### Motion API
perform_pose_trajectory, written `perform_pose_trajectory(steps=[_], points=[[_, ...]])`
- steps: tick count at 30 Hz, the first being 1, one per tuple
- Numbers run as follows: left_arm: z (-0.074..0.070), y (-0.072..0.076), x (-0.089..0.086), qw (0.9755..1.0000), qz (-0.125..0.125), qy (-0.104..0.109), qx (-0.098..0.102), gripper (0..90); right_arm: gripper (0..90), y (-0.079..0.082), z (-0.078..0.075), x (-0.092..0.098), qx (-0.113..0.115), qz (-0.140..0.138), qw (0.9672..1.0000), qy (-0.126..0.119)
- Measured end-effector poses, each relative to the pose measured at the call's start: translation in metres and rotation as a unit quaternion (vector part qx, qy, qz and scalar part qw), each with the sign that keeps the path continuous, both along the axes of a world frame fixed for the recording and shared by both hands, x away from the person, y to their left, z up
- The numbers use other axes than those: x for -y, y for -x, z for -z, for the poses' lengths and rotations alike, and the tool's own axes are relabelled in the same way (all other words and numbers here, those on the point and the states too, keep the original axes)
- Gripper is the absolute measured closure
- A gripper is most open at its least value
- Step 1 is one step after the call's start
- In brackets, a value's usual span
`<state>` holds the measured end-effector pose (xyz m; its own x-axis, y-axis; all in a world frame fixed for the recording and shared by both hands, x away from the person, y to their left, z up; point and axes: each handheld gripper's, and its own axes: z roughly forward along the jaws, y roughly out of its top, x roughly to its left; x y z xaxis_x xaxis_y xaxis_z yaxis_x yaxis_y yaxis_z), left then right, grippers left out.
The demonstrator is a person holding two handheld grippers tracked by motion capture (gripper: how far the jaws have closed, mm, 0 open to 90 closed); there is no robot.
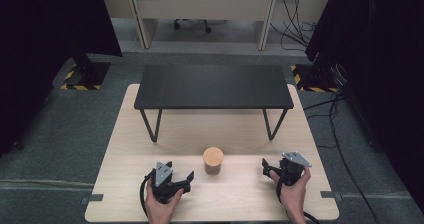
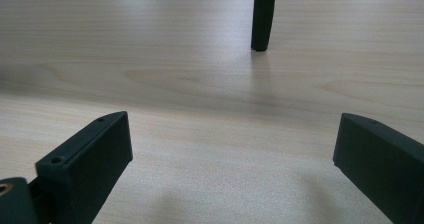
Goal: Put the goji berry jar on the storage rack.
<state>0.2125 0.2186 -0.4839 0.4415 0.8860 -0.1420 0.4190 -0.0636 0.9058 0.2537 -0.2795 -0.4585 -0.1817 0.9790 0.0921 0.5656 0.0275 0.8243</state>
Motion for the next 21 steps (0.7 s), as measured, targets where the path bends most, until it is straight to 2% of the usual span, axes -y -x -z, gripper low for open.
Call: perform_pose_trajectory(steps=[6,14,21], points=[[0.0,-0.001,-0.001,1.0,0.008,-0.002,0.002,7.1,2.5,0.0,0.0,0.001,-0.001,0.002,1.0,-0.003],[0.005,-0.005,-0.004,0.9983,0.054,-0.002,0.024,6.9,2.4,0.0,0.0,0.001,-0.002,0.003,1.0,-0.004],[0.004,-0.013,0.002,0.996,0.083,-0.013,0.029,6.8,2.4,-0.001,-0.001,0.0,-0.004,0.001,1.0,0.0]])
